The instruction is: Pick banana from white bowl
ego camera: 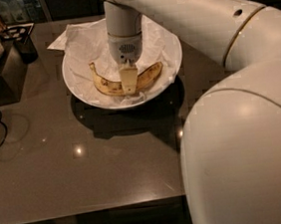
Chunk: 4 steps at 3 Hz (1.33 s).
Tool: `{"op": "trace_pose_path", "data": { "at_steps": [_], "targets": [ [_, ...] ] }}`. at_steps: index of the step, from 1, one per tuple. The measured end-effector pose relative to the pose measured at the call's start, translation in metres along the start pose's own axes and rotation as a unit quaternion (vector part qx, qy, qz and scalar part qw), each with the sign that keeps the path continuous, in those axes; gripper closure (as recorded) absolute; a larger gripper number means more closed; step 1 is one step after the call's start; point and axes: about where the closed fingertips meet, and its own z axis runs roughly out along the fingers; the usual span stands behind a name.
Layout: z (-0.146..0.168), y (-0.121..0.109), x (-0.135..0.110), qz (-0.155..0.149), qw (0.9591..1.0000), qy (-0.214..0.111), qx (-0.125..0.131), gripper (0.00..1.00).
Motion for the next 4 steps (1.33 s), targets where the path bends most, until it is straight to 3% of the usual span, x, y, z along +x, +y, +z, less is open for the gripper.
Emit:
{"op": "trace_pose_path", "data": {
  "at_steps": [1, 2, 4],
  "targets": [
    [0.000, 0.000, 0.000, 0.000, 1.0000, 0.000, 0.000, 0.92],
    [0.000, 0.000, 0.000, 0.000, 1.0000, 0.000, 0.000, 1.00],
    [-0.030, 0.021, -0.004, -0.014, 0.9981, -0.013, 0.059, 1.00]
  ]
}}
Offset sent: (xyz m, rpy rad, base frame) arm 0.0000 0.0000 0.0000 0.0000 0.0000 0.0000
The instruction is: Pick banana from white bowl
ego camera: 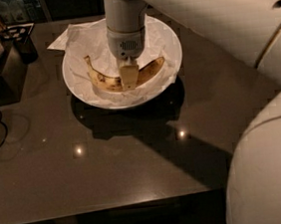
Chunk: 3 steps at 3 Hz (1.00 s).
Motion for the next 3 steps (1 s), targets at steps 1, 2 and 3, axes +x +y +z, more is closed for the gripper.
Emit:
{"op": "trace_pose_path", "data": {
  "at_steps": [1, 2, 3],
  "targets": [
    [-0.010, 0.006, 0.001, -0.007, 0.9999, 0.000, 0.010, 1.00],
    [-0.030, 0.016, -0.001, -0.017, 0.9998, 0.002, 0.012, 1.00],
    [-0.071, 0.059, -0.012, -0.048, 0.9985, -0.009, 0.026, 1.00]
  ]
}}
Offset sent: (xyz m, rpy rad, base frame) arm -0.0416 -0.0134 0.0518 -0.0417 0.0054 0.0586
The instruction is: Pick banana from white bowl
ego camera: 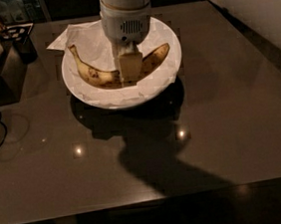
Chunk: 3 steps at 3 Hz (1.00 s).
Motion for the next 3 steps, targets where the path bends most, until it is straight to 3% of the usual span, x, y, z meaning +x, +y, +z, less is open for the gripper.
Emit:
{"op": "trace_pose_path", "data": {
  "at_steps": [2, 3],
  "targets": [
    [-0.003, -0.005, -0.009, 0.001, 1.0000, -0.006, 0.007, 1.00],
    [-0.013, 0.016, -0.013, 0.009, 0.9996, -0.026, -0.002, 1.00]
  ]
}}
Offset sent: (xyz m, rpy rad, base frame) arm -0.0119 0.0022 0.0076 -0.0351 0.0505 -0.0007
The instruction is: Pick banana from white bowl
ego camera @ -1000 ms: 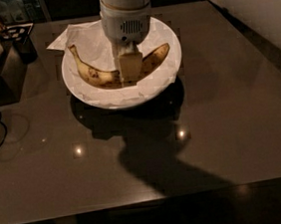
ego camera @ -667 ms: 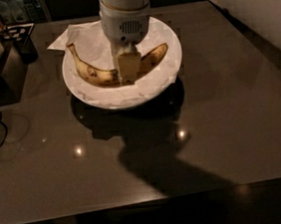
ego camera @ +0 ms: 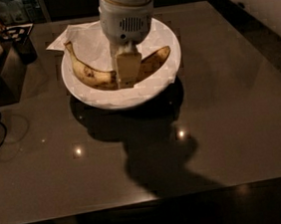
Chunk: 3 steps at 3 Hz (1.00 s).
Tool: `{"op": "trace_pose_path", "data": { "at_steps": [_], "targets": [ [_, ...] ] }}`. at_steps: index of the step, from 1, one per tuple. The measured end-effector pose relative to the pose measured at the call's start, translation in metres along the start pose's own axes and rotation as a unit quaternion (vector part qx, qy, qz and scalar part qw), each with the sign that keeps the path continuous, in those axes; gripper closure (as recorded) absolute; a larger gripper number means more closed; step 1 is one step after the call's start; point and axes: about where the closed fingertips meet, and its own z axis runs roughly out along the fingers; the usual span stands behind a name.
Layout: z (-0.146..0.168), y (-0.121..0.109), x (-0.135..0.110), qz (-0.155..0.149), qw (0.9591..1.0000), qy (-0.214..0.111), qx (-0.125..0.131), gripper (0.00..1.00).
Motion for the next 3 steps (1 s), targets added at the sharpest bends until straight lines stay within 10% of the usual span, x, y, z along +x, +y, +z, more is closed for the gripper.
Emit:
{"op": "trace_pose_path", "data": {
  "at_steps": [3],
  "targets": [
    [-0.019, 0.051, -0.004, 0.047, 0.9980, -0.041, -0.003, 1.00]
  ]
}}
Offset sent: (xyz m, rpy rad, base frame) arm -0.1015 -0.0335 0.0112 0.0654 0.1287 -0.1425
